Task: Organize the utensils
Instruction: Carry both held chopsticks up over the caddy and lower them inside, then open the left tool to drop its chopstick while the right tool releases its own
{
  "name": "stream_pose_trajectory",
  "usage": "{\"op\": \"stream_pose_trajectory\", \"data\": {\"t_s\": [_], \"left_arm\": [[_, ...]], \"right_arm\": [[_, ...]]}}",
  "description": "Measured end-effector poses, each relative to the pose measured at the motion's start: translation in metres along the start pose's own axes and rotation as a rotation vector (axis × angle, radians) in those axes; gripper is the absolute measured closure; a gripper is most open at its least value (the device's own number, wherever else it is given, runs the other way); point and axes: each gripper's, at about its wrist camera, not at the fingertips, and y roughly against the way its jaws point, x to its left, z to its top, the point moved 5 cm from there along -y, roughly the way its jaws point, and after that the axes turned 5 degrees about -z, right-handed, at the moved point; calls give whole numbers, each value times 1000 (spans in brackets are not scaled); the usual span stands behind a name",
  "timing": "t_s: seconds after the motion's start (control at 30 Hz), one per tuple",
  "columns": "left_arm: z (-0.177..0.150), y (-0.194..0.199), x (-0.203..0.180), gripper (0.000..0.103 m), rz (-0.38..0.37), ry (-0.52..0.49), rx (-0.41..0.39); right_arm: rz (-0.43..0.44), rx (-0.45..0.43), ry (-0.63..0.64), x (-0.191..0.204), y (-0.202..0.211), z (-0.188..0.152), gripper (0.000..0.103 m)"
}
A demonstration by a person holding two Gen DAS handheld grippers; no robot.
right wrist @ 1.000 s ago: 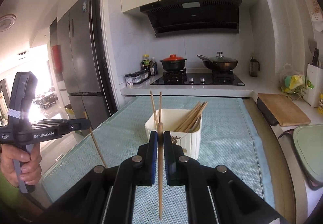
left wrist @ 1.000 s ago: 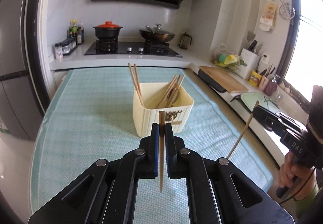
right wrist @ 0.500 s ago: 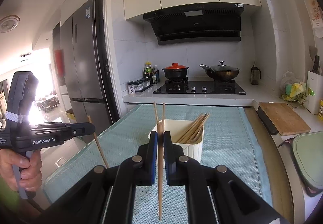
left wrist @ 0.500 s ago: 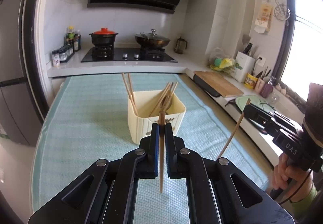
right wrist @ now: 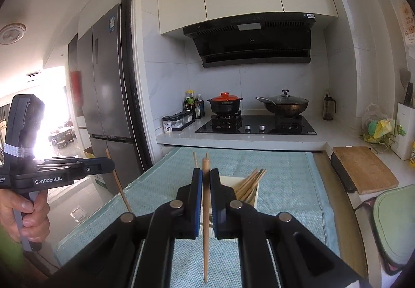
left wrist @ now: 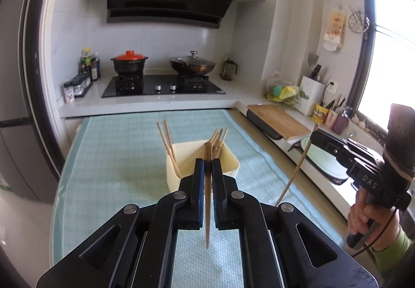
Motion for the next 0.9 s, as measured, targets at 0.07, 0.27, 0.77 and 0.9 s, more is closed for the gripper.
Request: {"op": "stream_pose_trajectory", "data": {"t_s": [0.07, 0.27, 0.77, 0.9], "left_arm": [[16, -1, 2, 99, 5, -5, -24], [69, -15, 4, 99, 23, -15, -108], [75, -142, 45, 99, 56, 74, 30], [51, -174, 64, 99, 61, 131, 125]], "right_arm": [[-10, -27, 20, -1, -4, 16, 97], [-25, -93, 58, -4, -27, 63, 97], [40, 50, -17, -12, -170, 44, 97], [60, 164, -82, -22, -211, 13, 97]]}}
